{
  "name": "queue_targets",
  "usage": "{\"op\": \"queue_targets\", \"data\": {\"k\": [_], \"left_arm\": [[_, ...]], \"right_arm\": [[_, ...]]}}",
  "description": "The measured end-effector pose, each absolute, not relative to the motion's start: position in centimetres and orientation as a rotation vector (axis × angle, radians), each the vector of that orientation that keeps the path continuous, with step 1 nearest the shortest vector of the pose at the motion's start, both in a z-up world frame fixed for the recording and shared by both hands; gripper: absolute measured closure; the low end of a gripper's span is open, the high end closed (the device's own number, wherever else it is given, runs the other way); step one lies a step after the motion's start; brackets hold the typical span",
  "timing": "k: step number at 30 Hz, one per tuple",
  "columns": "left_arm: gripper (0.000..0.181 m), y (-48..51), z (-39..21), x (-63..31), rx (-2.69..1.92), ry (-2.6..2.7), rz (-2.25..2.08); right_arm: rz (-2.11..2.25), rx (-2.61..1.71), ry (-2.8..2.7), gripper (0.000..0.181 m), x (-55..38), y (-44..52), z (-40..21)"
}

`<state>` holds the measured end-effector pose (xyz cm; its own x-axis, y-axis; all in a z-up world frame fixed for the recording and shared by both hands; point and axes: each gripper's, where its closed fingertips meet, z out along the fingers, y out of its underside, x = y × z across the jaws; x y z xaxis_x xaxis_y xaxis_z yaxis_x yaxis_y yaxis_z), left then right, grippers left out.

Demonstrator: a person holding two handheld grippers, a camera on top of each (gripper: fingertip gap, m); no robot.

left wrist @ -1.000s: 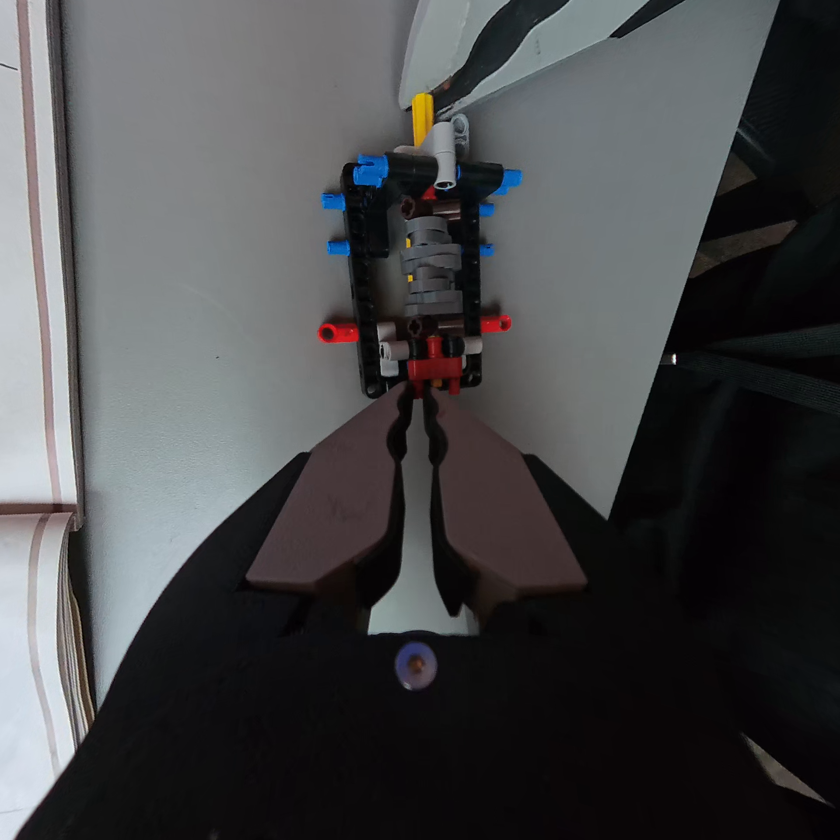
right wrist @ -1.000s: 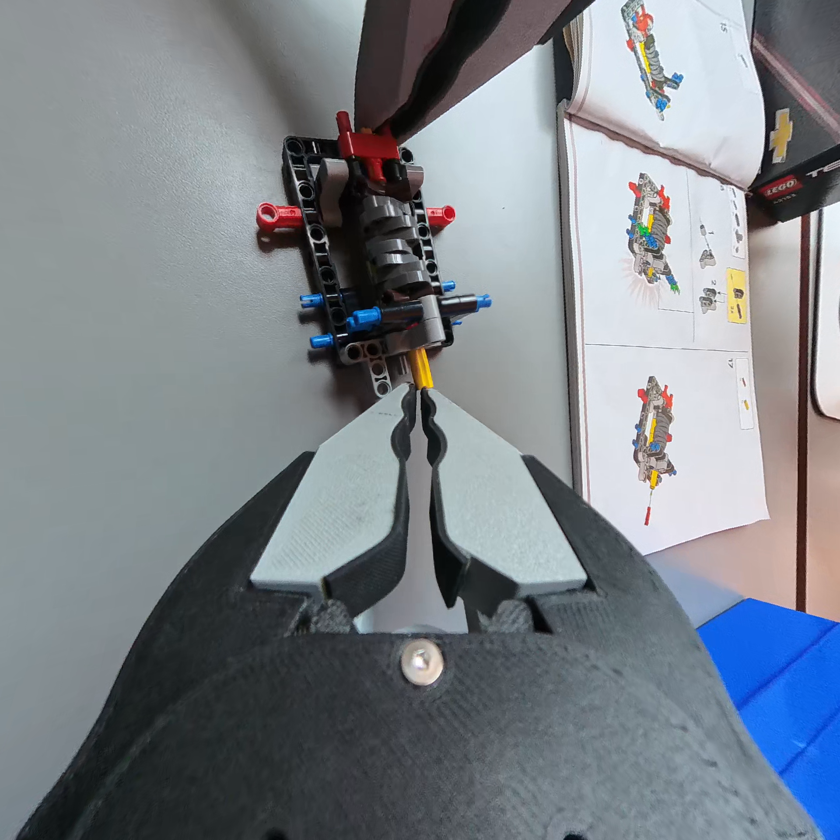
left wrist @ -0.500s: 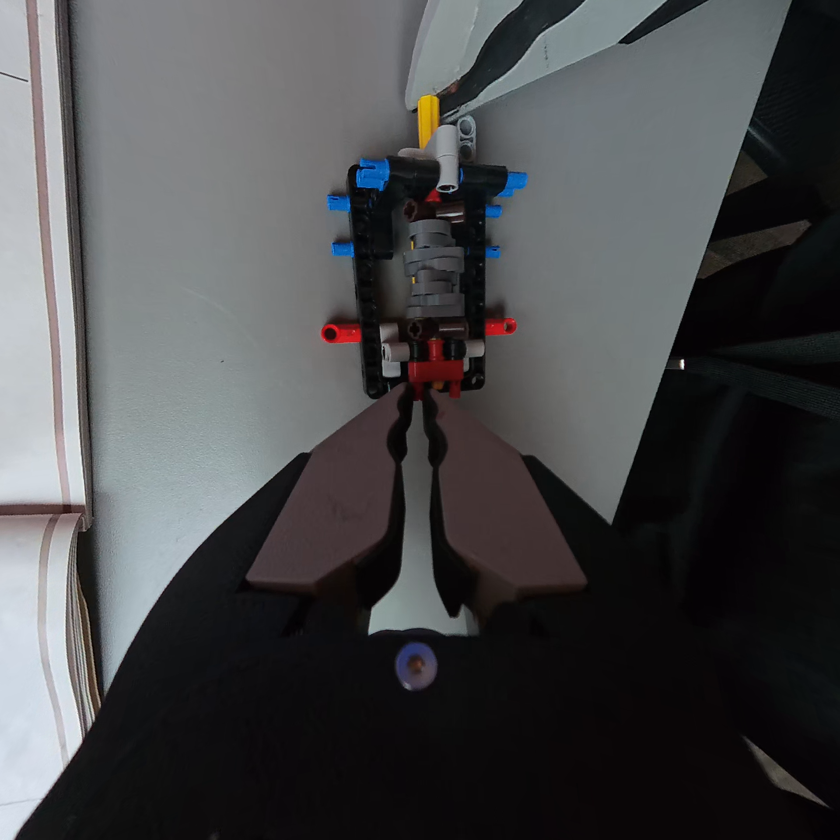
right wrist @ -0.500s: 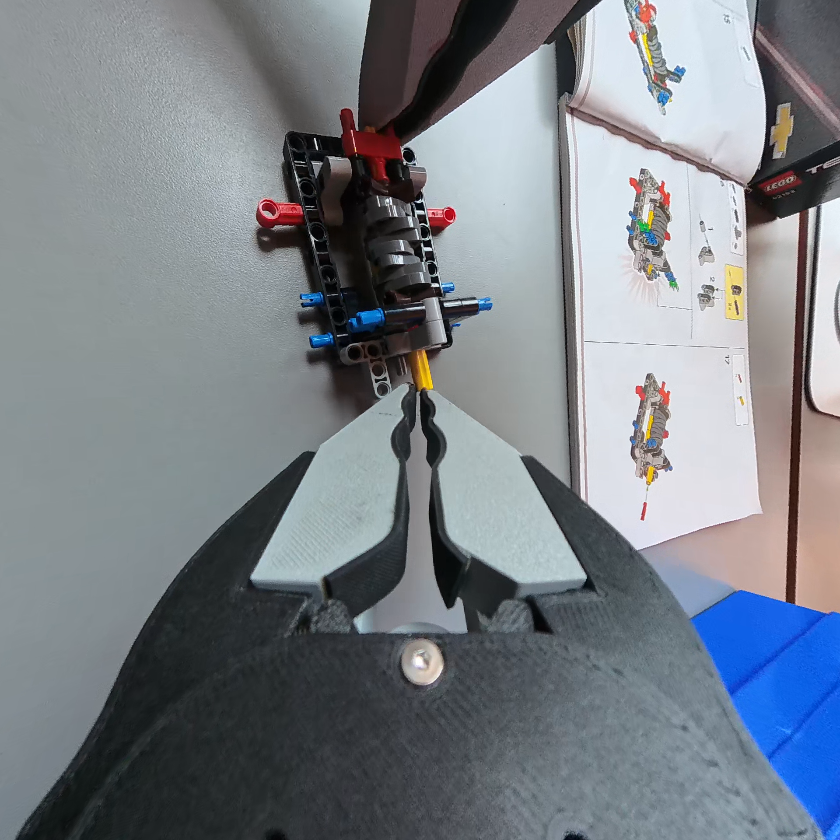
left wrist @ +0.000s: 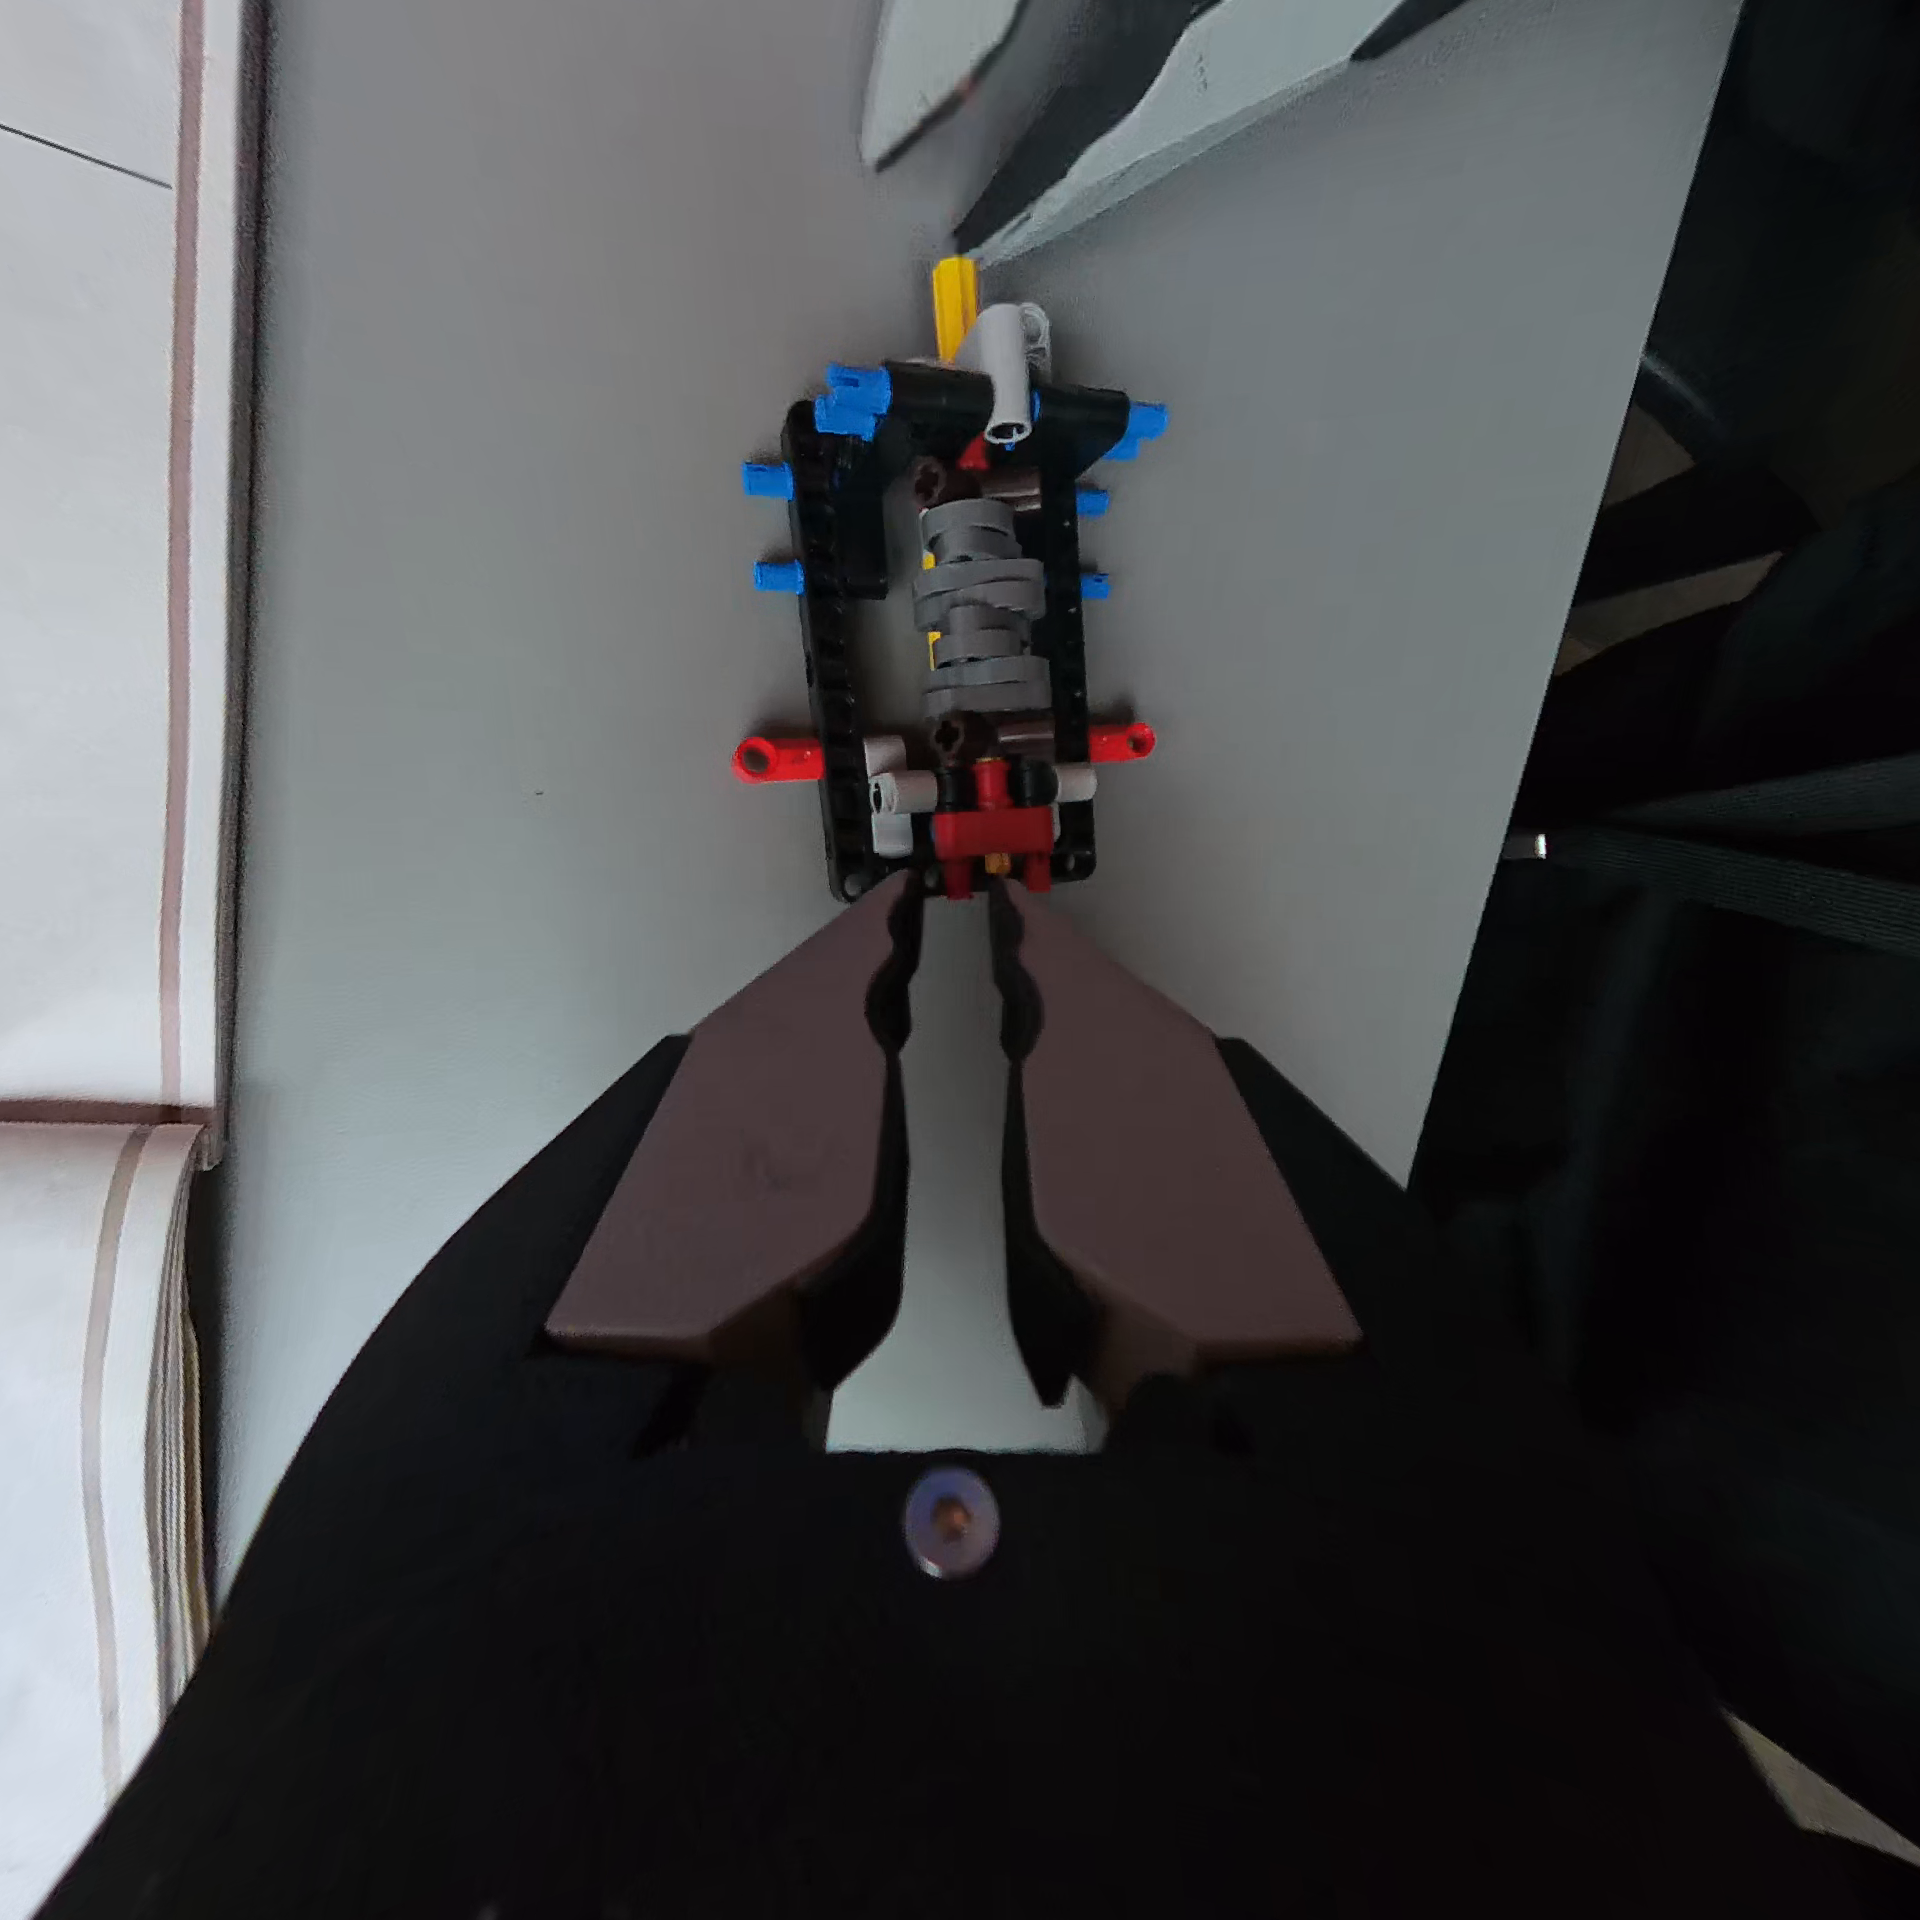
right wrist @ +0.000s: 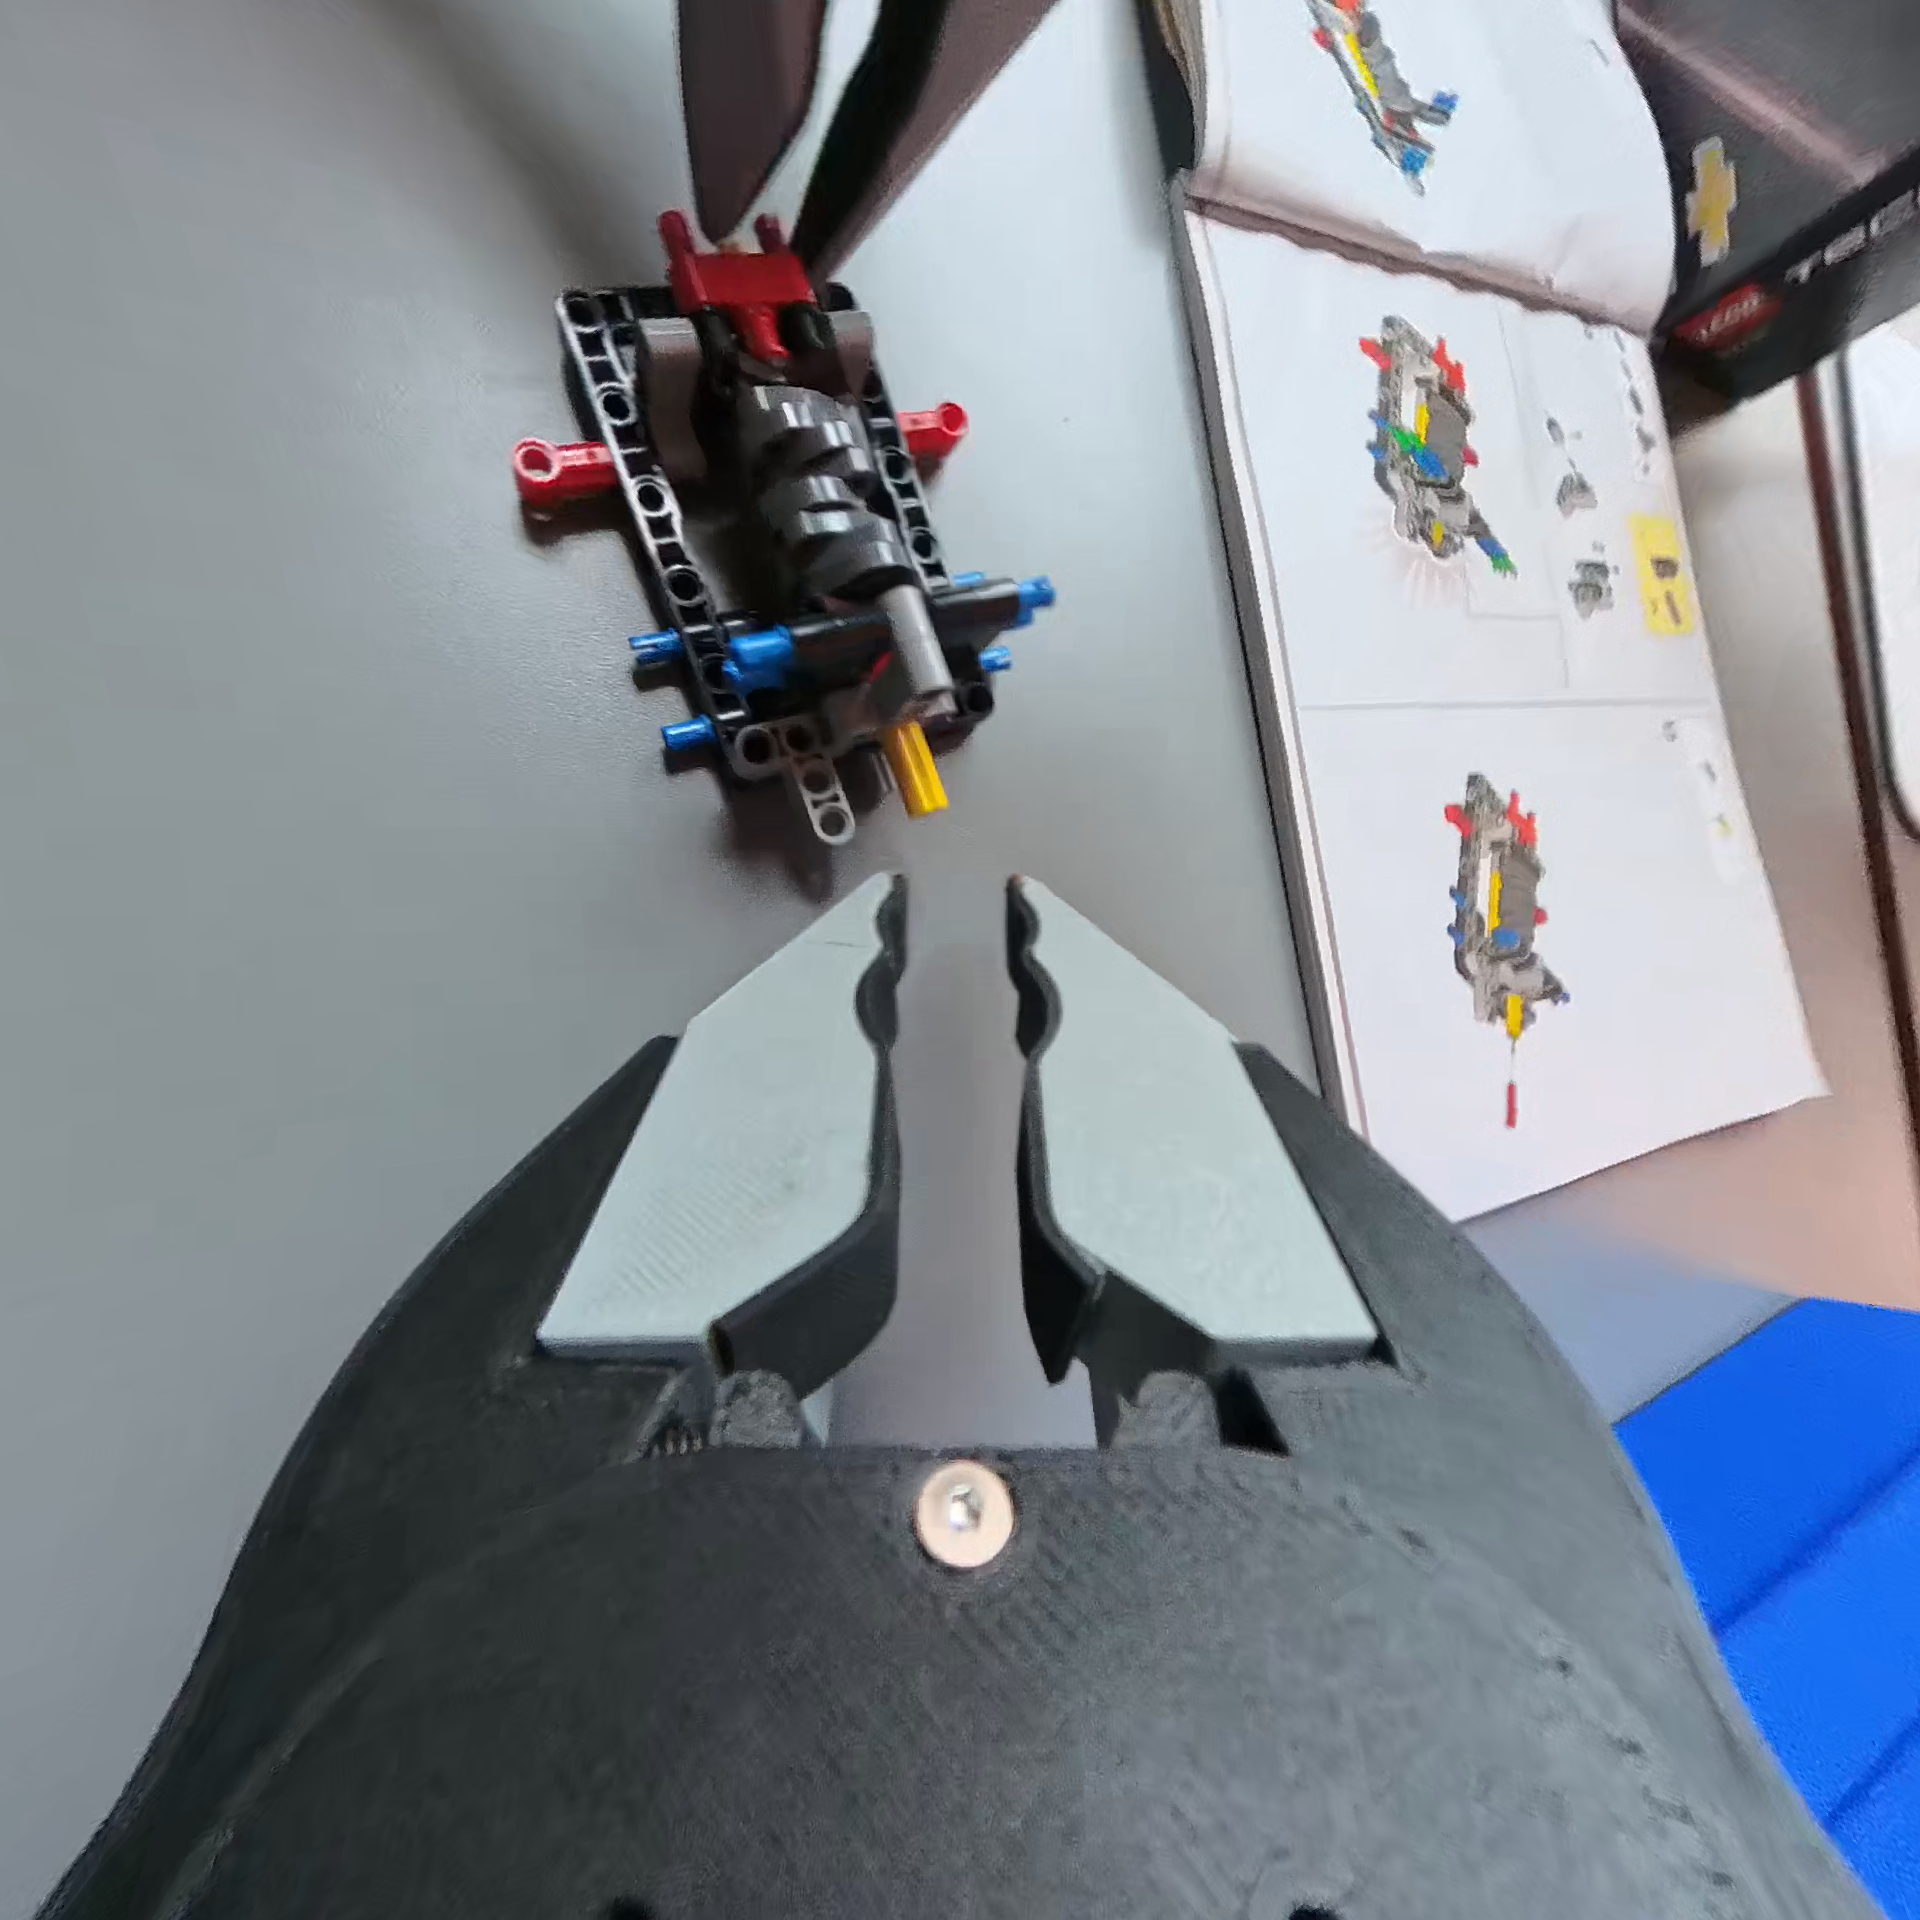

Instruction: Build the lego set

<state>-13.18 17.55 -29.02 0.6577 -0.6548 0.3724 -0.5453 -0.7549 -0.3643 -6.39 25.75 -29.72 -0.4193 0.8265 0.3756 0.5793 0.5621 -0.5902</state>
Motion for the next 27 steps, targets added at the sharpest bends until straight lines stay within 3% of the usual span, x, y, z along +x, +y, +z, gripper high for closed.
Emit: {"op": "queue_targets", "data": {"k": [1,3,5,8,12,15,18,20,23,27], "left_arm": [[0.168,17.5,-28.8,-13.3,-2.643,0.970,-0.739],[0.150,17.7,-28.4,-14.2,-2.645,0.945,-0.698],[0.145,17.7,-27.5,-14.4,-2.608,0.939,-0.703],[0.139,17.3,-26.8,-13.1,-2.552,0.917,-0.766],[0.142,17.3,-28.4,-12.6,-2.535,0.926,-0.699],[0.160,17.6,-29.3,-13.2,-2.549,0.921,-0.653],[0.159,17.5,-29.2,-13.3,-2.540,0.907,-0.682],[0.160,17.6,-29.2,-13.3,-2.532,0.888,-0.717],[0.160,17.6,-29.2,-13.3,-2.532,0.876,-0.730],[0.160,17.6,-29.2,-13.3,-2.520,0.888,-0.715]], "right_arm": [[0.543,-1.155,-2.142,0.157,-6.2,25.9,-29.6],[0.732,-1.217,-2.172,0.157,-5.7,24.8,-29.6],[0.883,-1.305,-2.203,0.155,-5.4,23.7,-30.0],[0.954,-1.400,-2.210,0.175,-5.6,23.4,-30.6],[1.071,-1.478,-2.184,0.181,-6.1,22.6,-30.4],[1.161,-1.488,-2.148,0.181,-6.4,22.0,-29.7],[1.232,-1.521,-2.146,0.181,-6.3,21.5,-29.7],[1.214,-1.537,-2.169,0.165,-6.0,21.6,-30.1],[1.198,-1.517,-2.147,0.158,-6.3,21.7,-30.0],[1.122,-1.479,-2.142,0.177,-6.9,21.3,-30.2]]}}
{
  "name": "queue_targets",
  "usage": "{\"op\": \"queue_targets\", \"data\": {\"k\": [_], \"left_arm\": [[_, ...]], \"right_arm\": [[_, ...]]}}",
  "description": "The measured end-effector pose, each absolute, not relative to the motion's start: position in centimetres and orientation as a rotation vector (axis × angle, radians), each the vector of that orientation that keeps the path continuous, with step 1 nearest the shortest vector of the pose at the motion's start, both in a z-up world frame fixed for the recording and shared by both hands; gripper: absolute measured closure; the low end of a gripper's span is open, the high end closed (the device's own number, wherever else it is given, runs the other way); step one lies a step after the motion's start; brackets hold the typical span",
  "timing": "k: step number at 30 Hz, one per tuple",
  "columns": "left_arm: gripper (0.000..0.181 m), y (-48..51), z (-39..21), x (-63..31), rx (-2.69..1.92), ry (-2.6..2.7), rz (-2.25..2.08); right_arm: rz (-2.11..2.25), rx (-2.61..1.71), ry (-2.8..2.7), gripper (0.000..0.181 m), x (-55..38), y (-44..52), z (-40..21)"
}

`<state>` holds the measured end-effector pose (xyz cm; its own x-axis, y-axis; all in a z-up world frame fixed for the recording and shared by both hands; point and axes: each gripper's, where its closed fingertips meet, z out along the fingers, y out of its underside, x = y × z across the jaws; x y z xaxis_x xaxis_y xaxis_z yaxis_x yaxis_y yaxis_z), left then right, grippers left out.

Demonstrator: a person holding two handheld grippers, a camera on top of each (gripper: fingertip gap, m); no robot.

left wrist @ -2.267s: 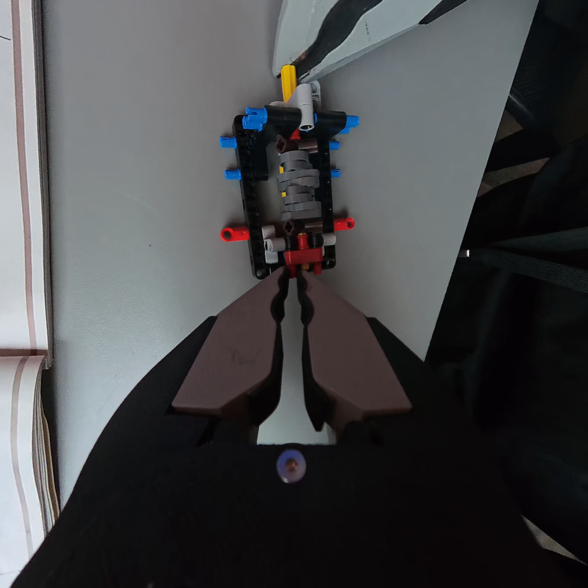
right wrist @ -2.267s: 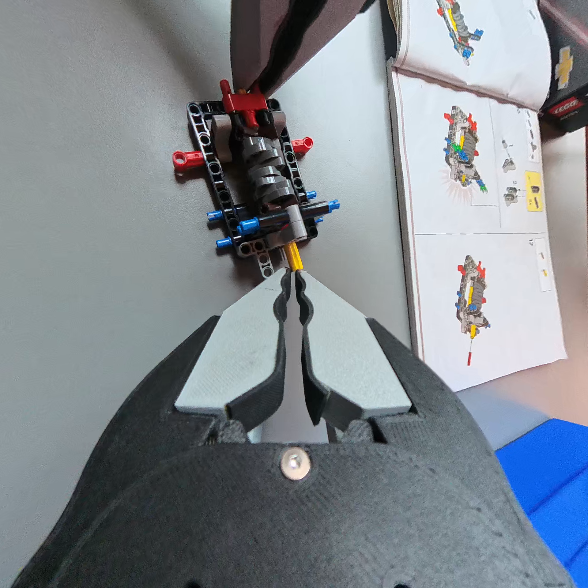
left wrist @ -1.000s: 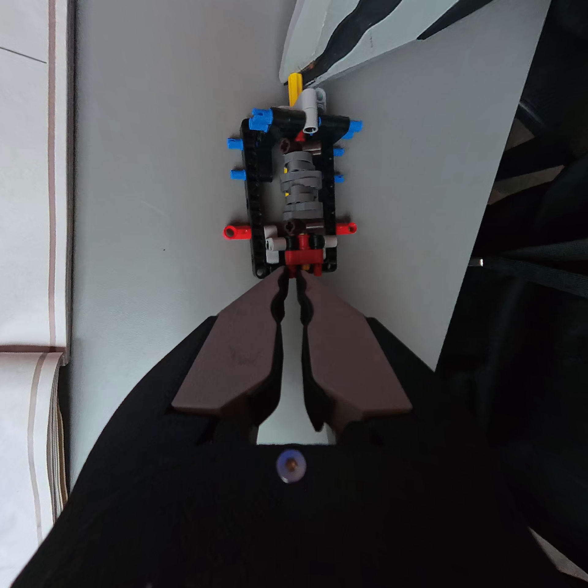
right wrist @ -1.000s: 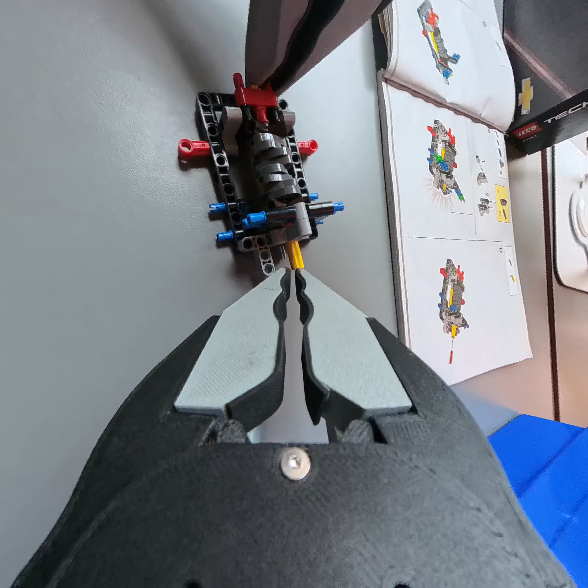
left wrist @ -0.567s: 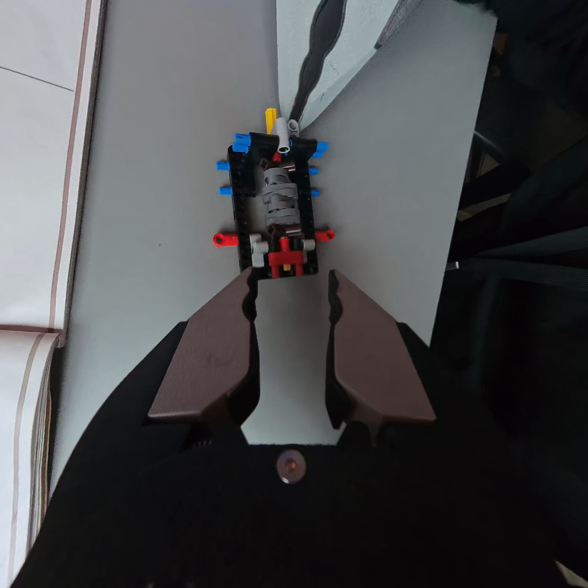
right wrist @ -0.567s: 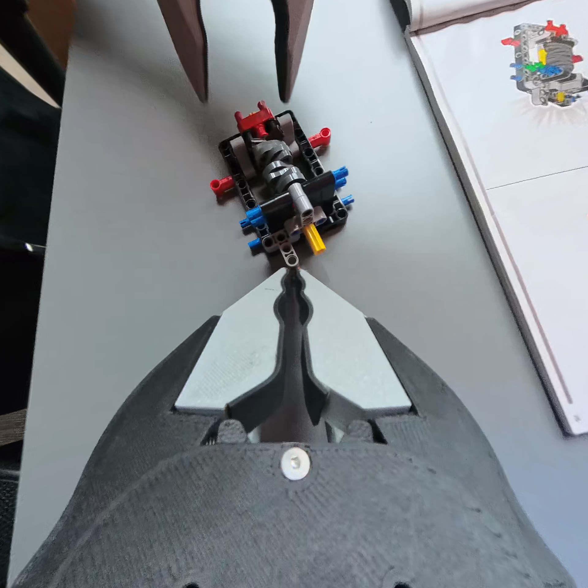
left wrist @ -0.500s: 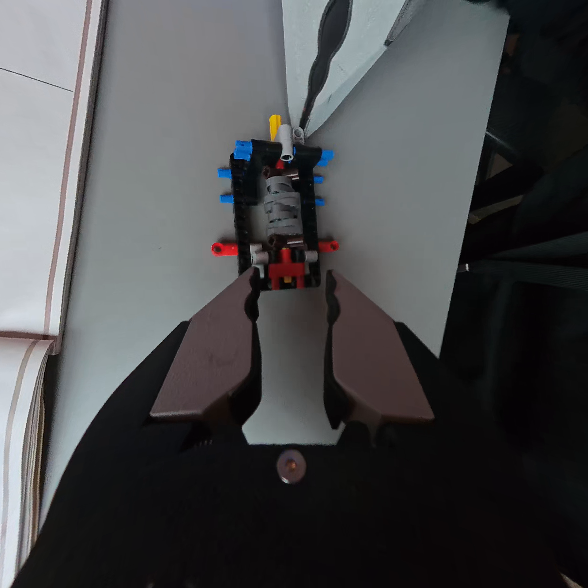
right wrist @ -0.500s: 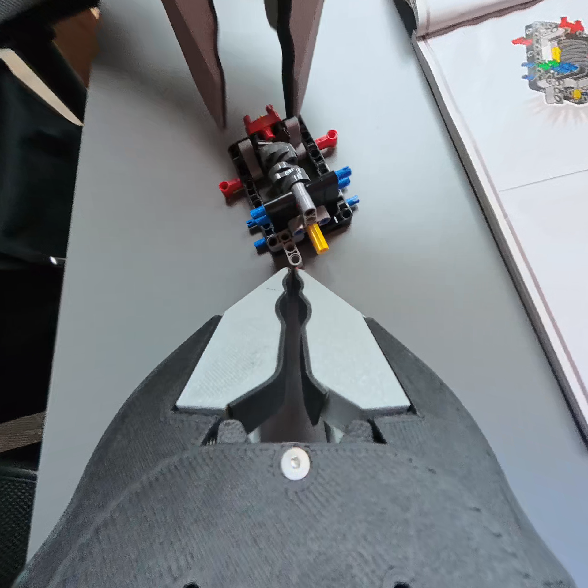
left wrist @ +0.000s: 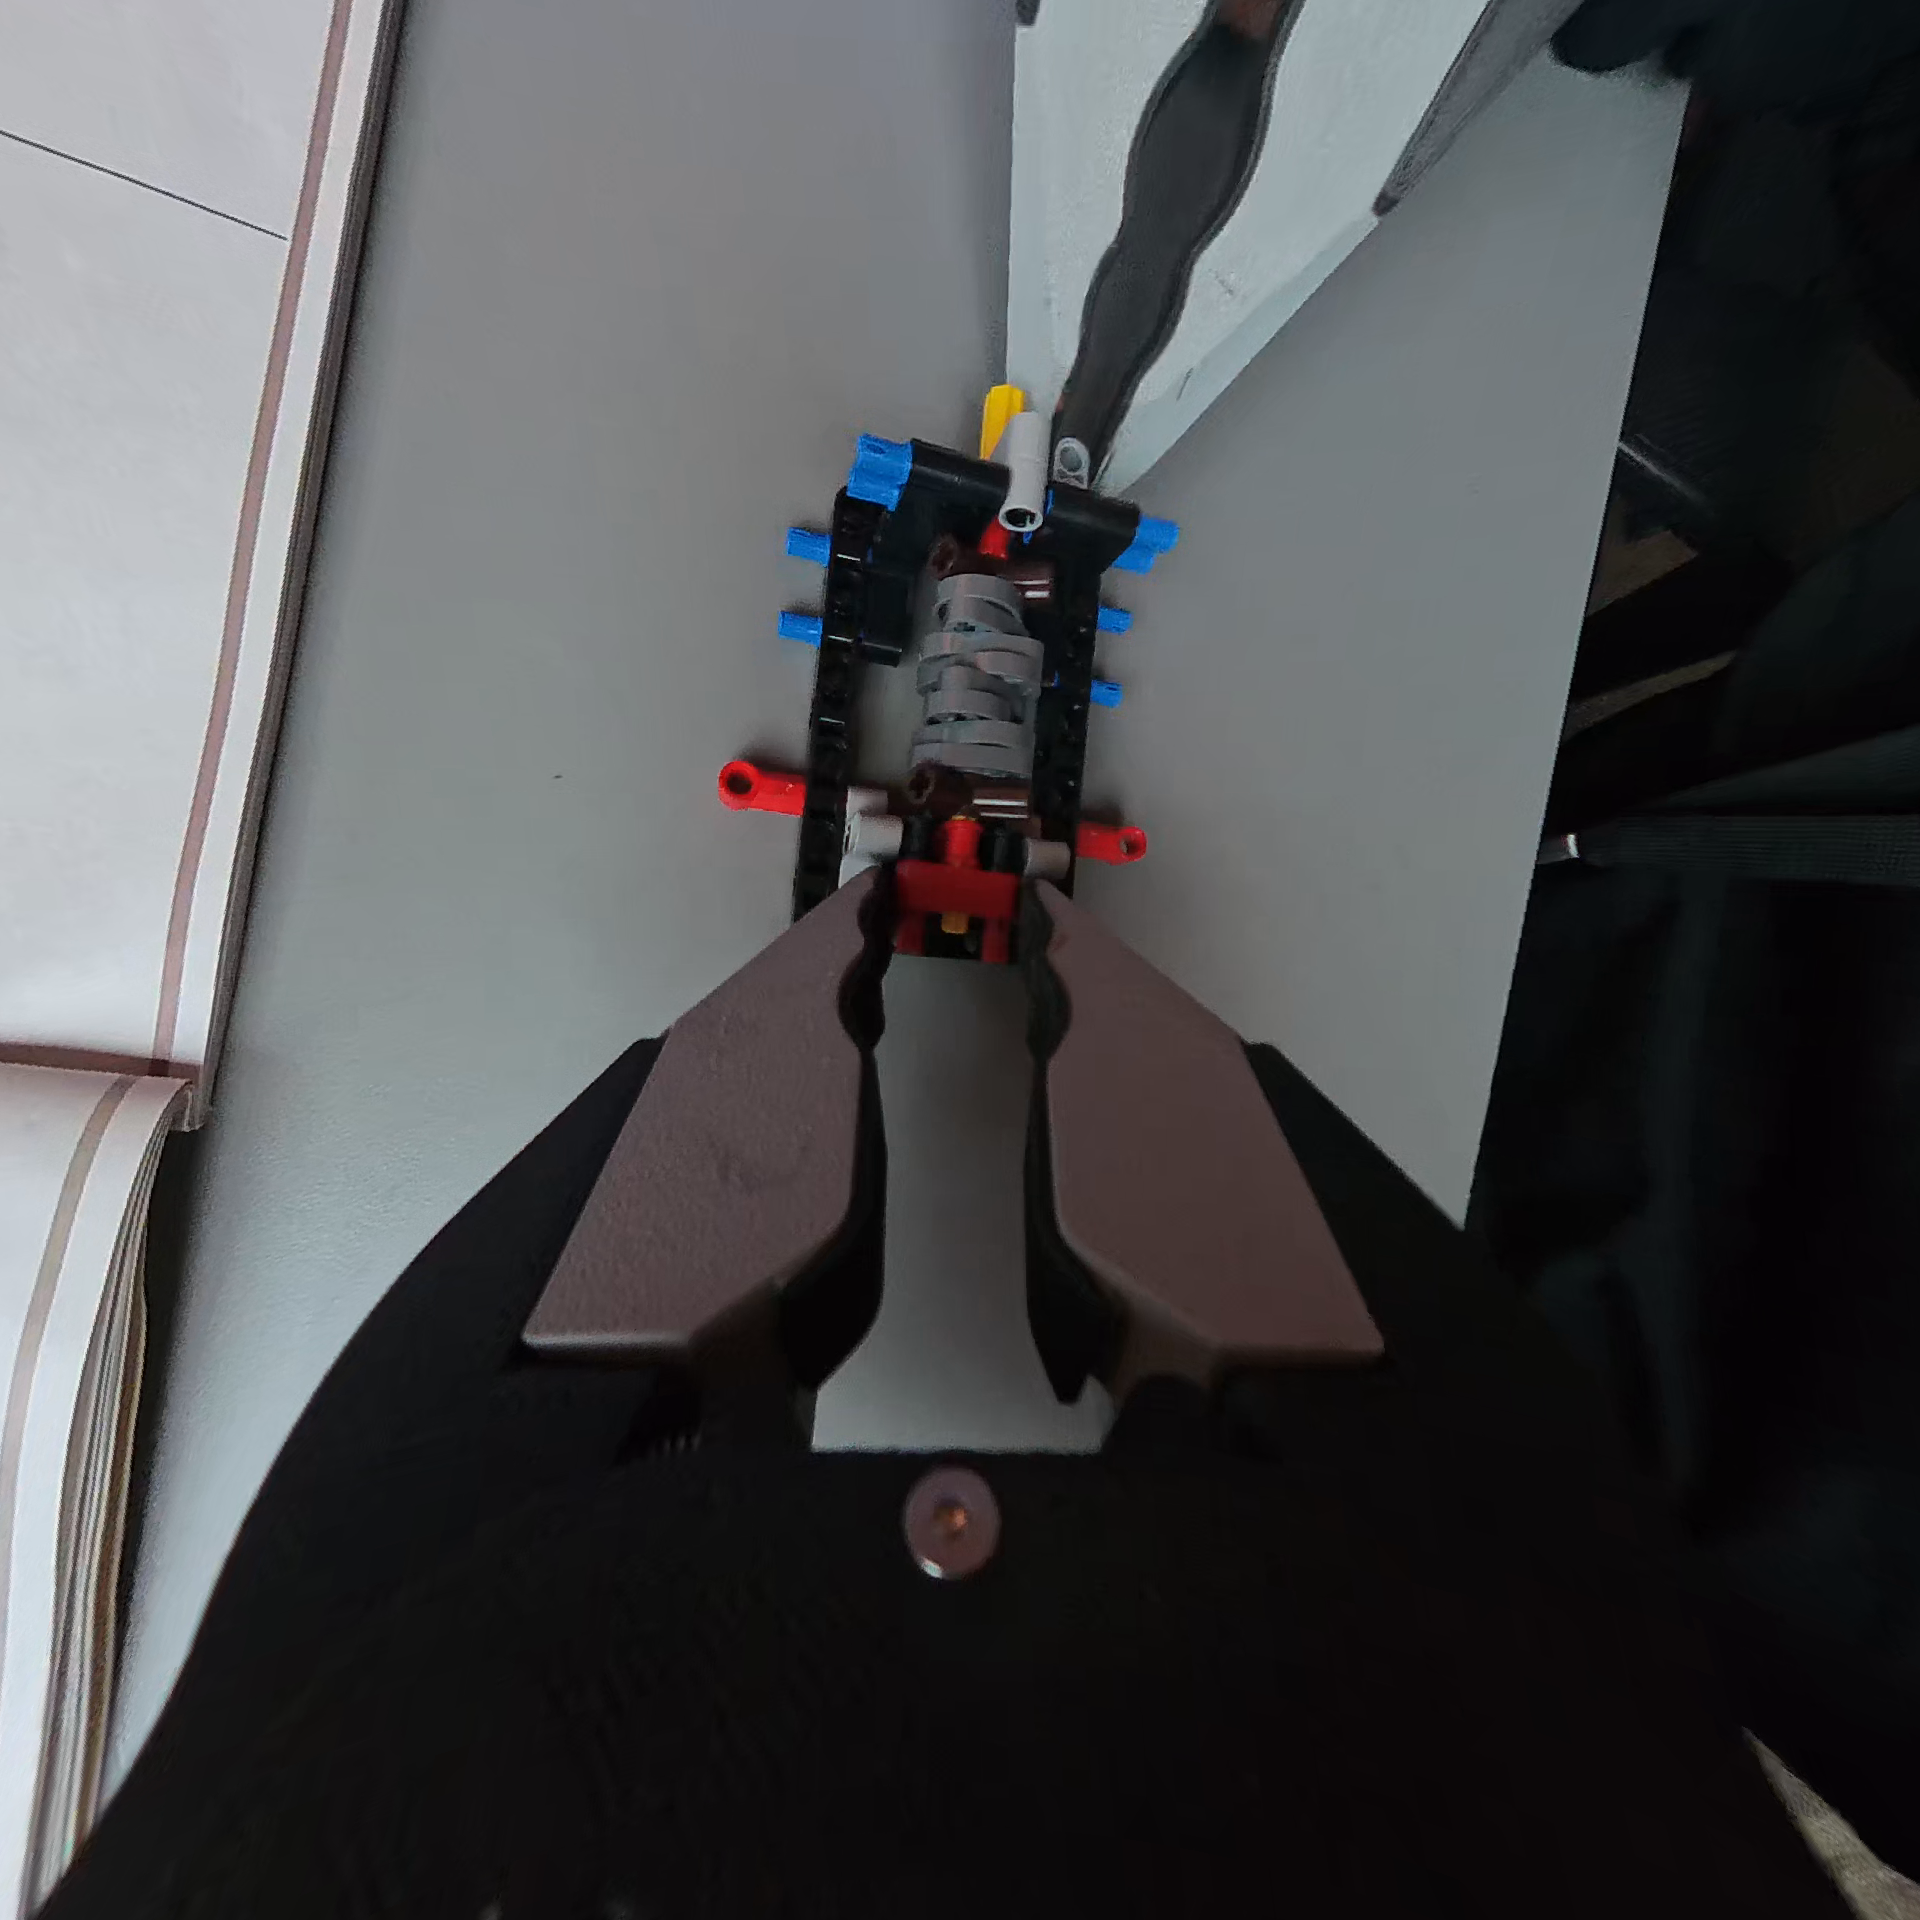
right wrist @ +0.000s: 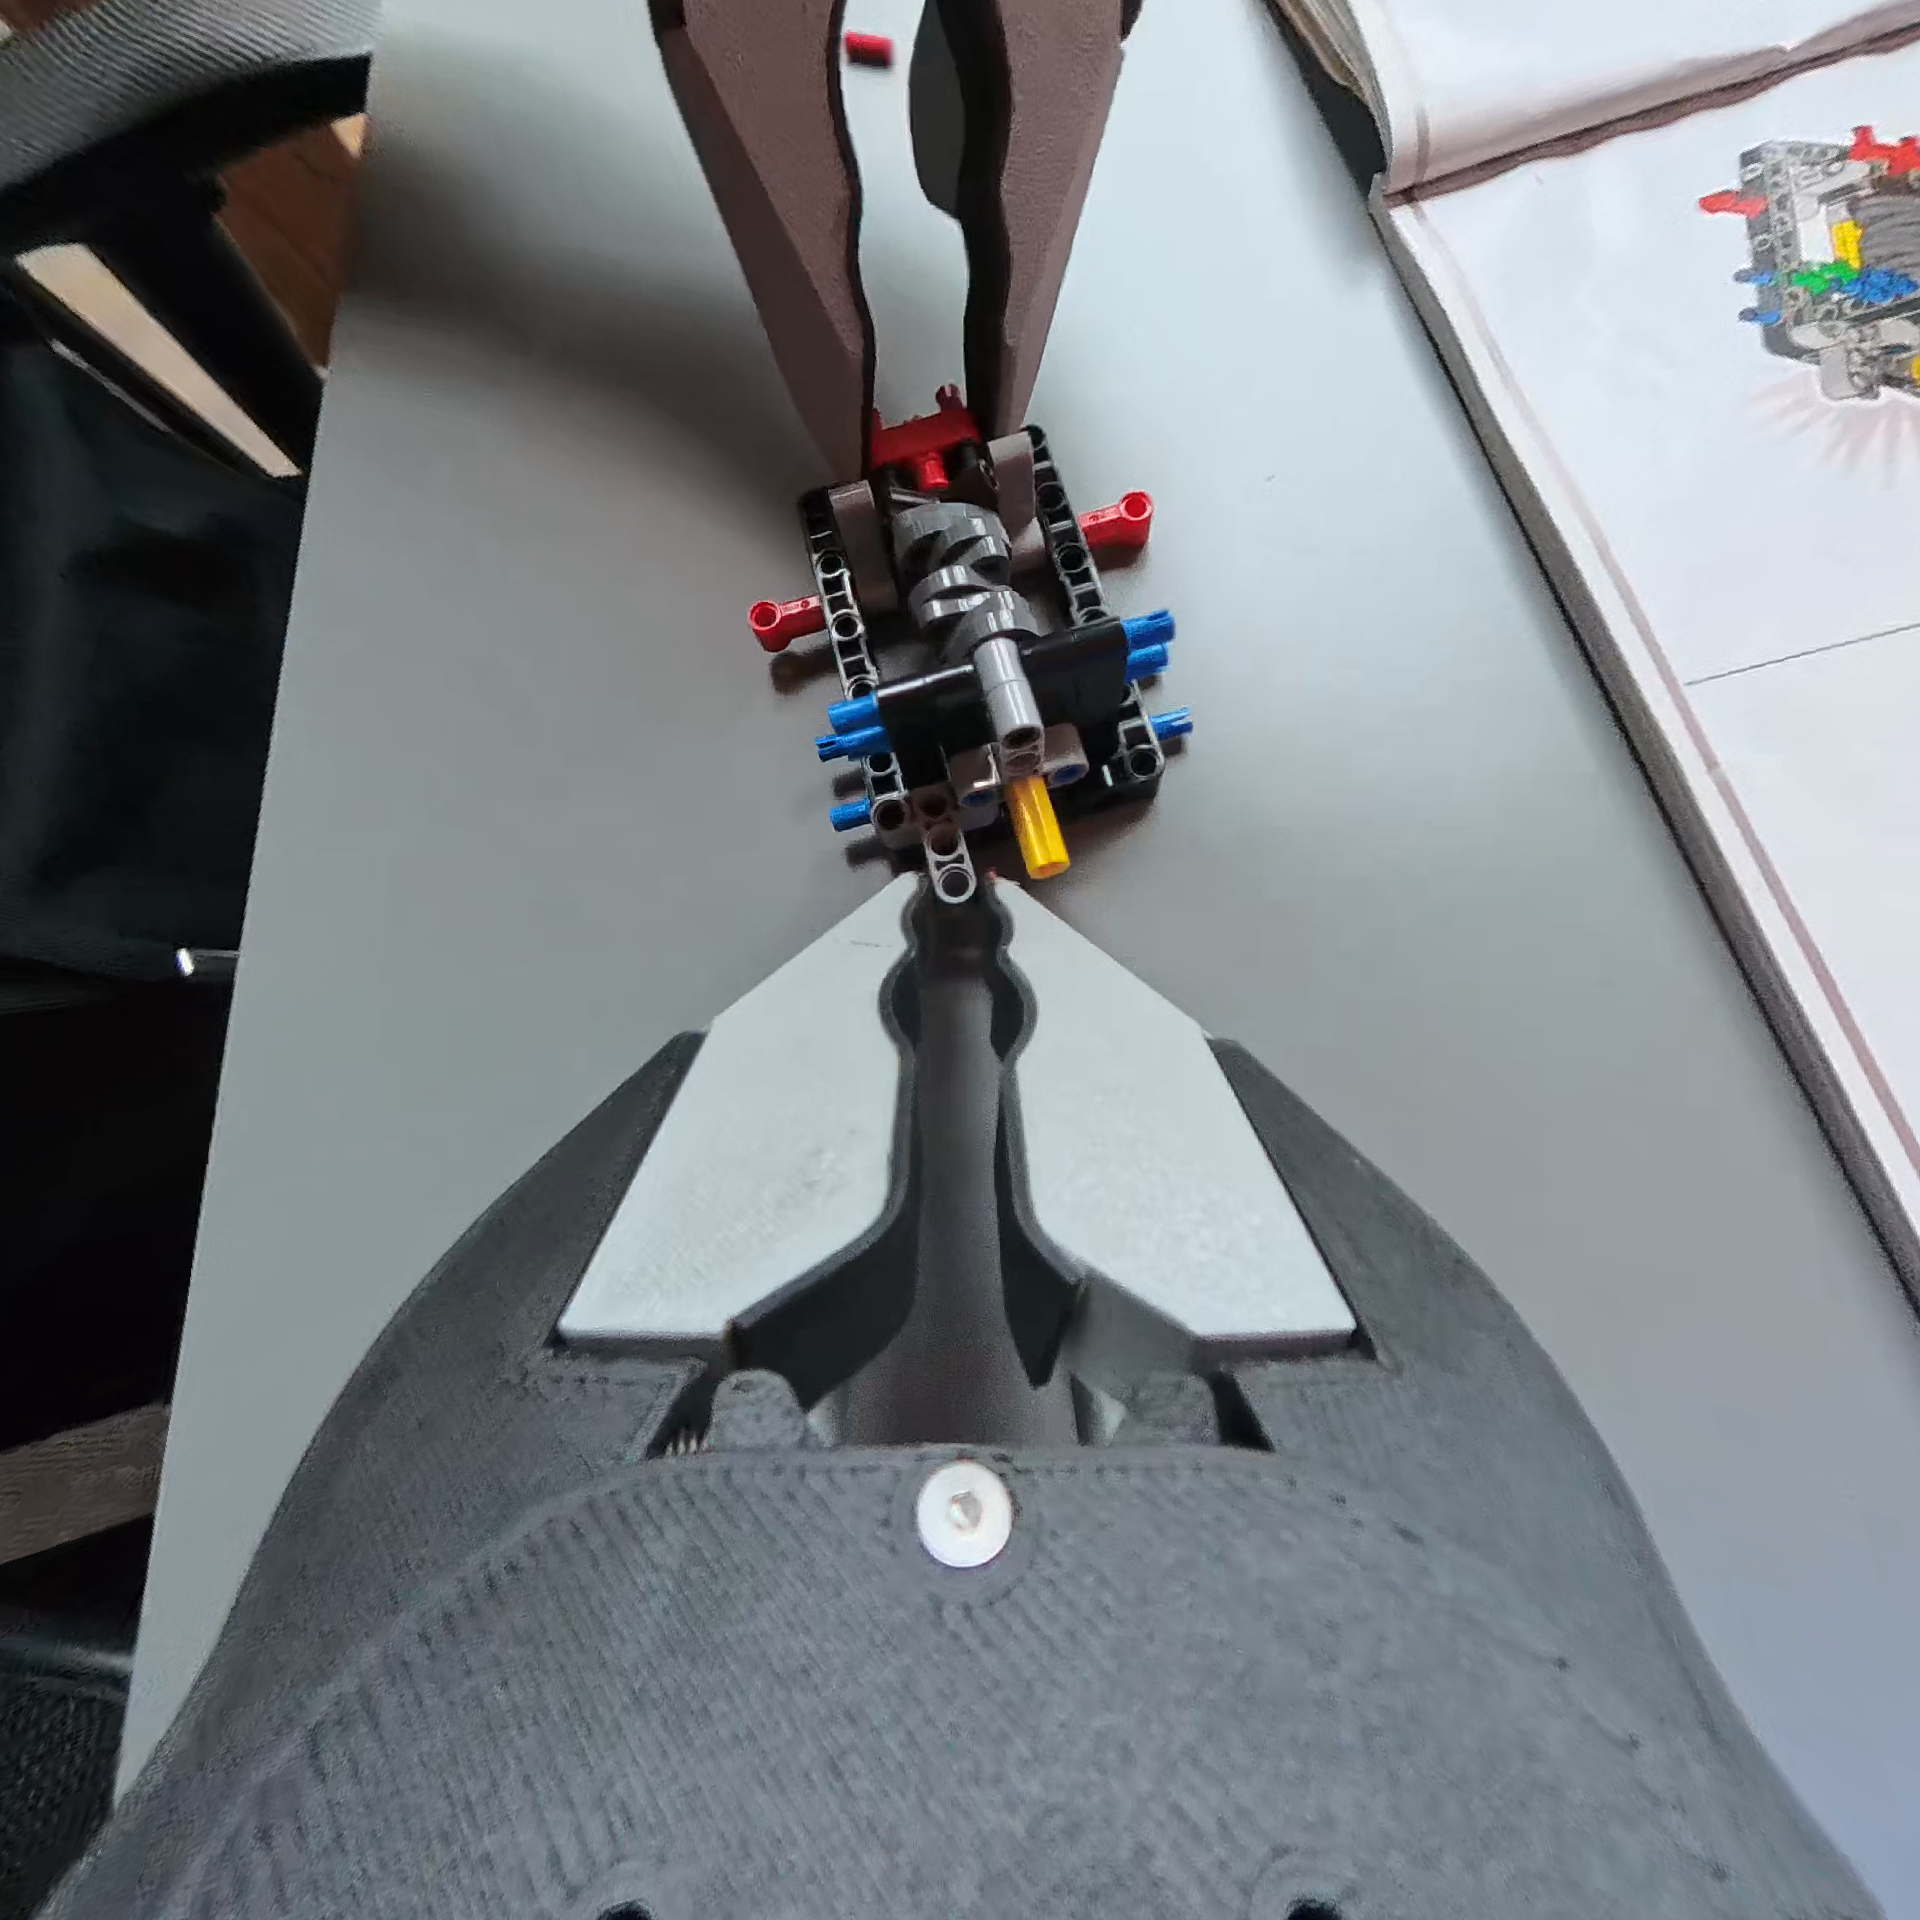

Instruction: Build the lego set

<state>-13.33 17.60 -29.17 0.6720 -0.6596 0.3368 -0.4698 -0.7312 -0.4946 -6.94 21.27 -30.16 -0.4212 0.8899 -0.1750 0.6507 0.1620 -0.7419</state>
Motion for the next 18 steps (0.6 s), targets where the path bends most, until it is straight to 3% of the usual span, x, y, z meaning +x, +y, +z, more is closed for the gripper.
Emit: {"op": "queue_targets", "data": {"k": [8,18], "left_arm": [[0.159,16.6,-29.2,-14.3,-2.402,0.957,-0.806],[0.158,16.4,-29.4,-14.3,-2.388,0.982,-0.813]], "right_arm": [[1.437,-1.362,-1.776,0.177,-9.1,18.8,-23.5],[1.413,-1.330,-1.793,0.177,-9.3,18.2,-23.4]]}}
